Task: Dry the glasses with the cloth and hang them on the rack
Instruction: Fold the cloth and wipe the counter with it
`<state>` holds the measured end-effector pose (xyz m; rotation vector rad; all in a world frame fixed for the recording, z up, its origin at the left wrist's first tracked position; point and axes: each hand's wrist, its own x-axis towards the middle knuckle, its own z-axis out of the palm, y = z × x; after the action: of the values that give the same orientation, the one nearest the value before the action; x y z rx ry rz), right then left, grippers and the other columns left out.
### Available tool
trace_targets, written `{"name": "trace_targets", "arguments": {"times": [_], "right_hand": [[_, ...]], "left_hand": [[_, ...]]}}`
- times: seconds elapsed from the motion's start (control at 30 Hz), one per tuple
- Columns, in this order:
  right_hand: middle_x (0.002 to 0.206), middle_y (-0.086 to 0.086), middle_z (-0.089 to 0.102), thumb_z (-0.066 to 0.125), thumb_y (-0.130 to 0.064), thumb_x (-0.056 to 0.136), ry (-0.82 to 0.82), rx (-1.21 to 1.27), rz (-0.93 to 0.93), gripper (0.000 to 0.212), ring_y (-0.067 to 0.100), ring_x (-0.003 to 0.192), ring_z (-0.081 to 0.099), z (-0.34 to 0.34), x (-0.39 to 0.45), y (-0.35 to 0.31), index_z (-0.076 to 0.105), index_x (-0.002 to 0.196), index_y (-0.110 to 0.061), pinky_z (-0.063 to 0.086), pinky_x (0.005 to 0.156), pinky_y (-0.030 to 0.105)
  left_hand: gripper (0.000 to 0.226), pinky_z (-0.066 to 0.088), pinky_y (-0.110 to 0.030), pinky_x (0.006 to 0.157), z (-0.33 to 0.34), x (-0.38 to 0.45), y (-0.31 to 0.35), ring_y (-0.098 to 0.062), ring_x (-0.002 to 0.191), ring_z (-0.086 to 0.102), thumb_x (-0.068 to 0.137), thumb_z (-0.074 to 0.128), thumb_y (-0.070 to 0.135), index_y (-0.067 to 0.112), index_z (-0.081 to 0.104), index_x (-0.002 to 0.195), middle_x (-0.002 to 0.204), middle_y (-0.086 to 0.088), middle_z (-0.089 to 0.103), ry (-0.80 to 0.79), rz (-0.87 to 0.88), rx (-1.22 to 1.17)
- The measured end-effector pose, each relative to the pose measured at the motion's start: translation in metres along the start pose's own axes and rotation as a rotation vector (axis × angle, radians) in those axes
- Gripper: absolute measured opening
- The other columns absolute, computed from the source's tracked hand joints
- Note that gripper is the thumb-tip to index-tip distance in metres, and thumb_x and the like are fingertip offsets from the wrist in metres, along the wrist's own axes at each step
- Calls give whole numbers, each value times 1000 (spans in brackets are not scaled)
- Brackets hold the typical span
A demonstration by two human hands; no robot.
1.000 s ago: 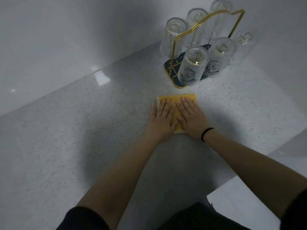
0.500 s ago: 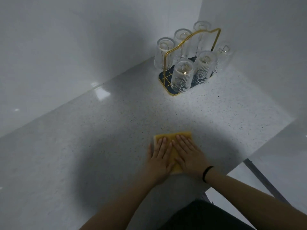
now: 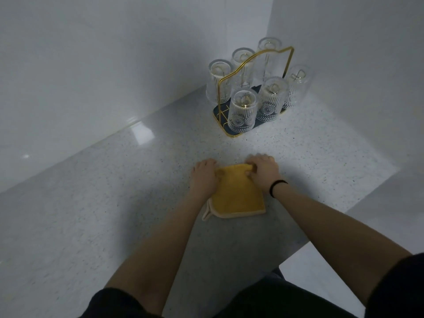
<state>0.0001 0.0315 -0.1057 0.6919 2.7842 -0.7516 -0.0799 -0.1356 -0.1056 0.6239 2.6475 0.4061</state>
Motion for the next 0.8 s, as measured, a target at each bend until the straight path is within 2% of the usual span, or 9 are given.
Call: {"name": "trace_targets", "arguments": {"times": [0.07,0.13,0.2,0.3,0.43,0.5,0.6,0.67,0.8], "right_hand": [[93,3,57,66,-22,81,-67,186,10,8,24,97,49,-12,7,-2,58,81,-19,41,78,27],[74,-3,53,67,-19,80,-185,392,37,19,17,77,51,-27,10,-4,52,68,-20,40,65,22],[78,0,54,66,-19,83,-305,571,76,15,15,75,52,-43,10,-6,53,75,-19,45,70,26],[90,7,59,64,-12,84,-303,833,22,13,23,90,57,-68,13,-16,54,80,-19,48,86,37],[94,10,65,67,-17,81,-231,763,-107,13,22,93,59,-90,13,-29,59,87,-26,47,86,35],[97,15,64,67,-19,81,-256,730,-91,13,27,95,59,-82,8,-24,59,91,-23,47,86,37],[101,6,57,64,-27,84,-318,572,60,29,23,93,55,-52,-4,-14,56,109,-13,47,78,32],[110,8,55,61,-28,86,-300,375,107,36,19,94,50,-27,-10,-10,54,116,-9,41,76,28],[126,12,50,58,-18,87,-177,276,91,37,25,106,51,-4,-14,-13,49,124,-18,39,82,27]], "left_hand": [[30,39,-36,96,-14,8,2,-23,107,54,92,61,32,15,61,117,113,-7,61,-100,-56,23],[22,43,-30,78,-33,11,-1,-18,85,54,89,65,34,13,65,95,91,-4,60,-216,-50,-42],[23,42,-28,71,-53,9,-6,-19,79,53,89,67,33,10,64,91,81,-3,57,-267,-44,-223],[21,40,-26,66,-83,-1,-7,-15,76,52,90,64,33,13,60,89,79,1,55,-139,-18,-497],[17,38,-21,60,-102,-14,-8,-6,69,51,91,63,34,18,58,89,76,7,55,93,86,-491],[20,39,-22,59,-91,-23,-14,-7,67,51,92,61,37,18,58,88,74,6,54,91,86,-468],[26,39,-23,57,-49,-31,-19,-13,67,51,94,57,39,16,55,84,74,1,53,-27,-32,-372],[25,40,-26,61,-17,-35,-20,-19,76,56,94,57,38,14,55,87,82,-4,56,-87,-122,-267],[34,38,-25,78,10,-38,-19,-15,90,48,93,59,41,15,59,114,114,-6,52,22,-152,-199]]}}
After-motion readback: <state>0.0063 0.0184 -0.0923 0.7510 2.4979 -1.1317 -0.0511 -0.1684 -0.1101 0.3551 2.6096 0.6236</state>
